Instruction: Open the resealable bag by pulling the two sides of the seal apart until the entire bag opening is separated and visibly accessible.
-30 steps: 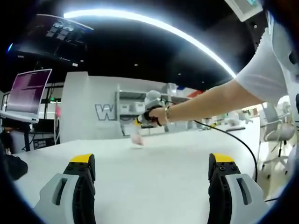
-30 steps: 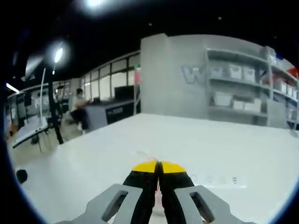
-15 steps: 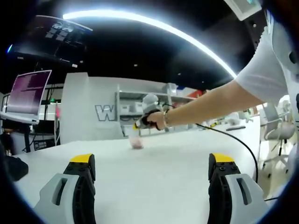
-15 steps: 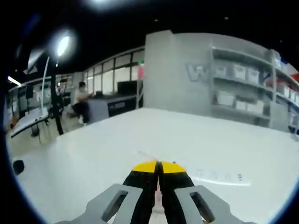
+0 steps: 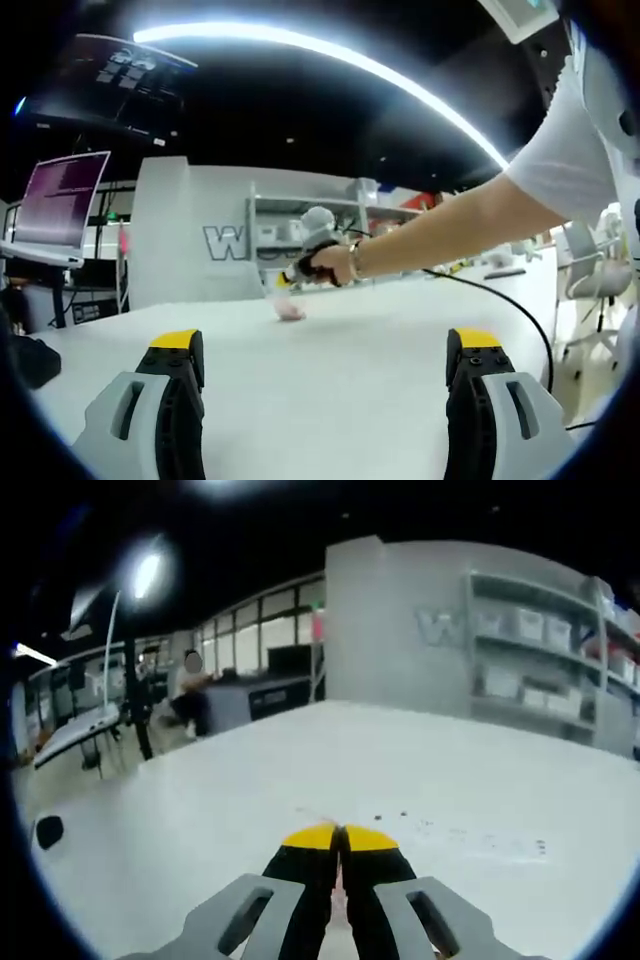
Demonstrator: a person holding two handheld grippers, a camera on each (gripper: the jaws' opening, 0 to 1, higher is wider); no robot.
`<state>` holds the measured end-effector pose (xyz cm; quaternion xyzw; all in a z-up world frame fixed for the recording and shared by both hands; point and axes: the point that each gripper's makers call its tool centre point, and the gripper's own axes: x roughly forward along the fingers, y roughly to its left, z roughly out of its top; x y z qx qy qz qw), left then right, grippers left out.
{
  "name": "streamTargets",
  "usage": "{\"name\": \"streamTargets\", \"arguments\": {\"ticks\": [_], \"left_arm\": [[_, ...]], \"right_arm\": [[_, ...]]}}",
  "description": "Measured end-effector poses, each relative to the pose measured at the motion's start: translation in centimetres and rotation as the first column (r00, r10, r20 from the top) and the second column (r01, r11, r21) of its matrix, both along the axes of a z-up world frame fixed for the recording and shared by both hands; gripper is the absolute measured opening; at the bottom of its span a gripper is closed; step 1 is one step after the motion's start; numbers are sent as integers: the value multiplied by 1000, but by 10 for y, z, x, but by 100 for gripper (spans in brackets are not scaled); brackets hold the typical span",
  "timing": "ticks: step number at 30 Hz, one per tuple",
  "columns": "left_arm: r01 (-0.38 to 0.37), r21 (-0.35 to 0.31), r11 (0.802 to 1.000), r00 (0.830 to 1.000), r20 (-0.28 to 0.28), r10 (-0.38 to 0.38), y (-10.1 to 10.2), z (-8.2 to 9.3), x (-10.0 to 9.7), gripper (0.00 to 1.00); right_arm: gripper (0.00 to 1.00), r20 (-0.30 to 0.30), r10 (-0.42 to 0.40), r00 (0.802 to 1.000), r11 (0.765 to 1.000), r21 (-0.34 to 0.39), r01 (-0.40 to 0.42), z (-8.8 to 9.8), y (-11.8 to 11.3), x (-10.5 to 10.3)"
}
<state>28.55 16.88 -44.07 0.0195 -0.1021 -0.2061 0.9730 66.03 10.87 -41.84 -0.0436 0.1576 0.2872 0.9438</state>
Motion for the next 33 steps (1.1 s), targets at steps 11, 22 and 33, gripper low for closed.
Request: {"name": "streamTargets", "arguments": {"ticks": [11, 22, 33], "left_arm": [[1, -10, 1000, 1000, 2, -1, 0, 1, -1, 99], [1, -11, 1000, 1000, 2, -1, 1, 1, -1, 99], [1, -20, 1000, 1000, 3, -1, 2, 2, -1, 99]], "right_arm": [[0, -28, 47, 999, 999, -14, -47, -16, 13, -12], [0, -60, 83, 995, 996, -35, -85, -39, 25, -22], [0, -56, 126, 991, 989, -67, -129, -50, 35, -35]]}}
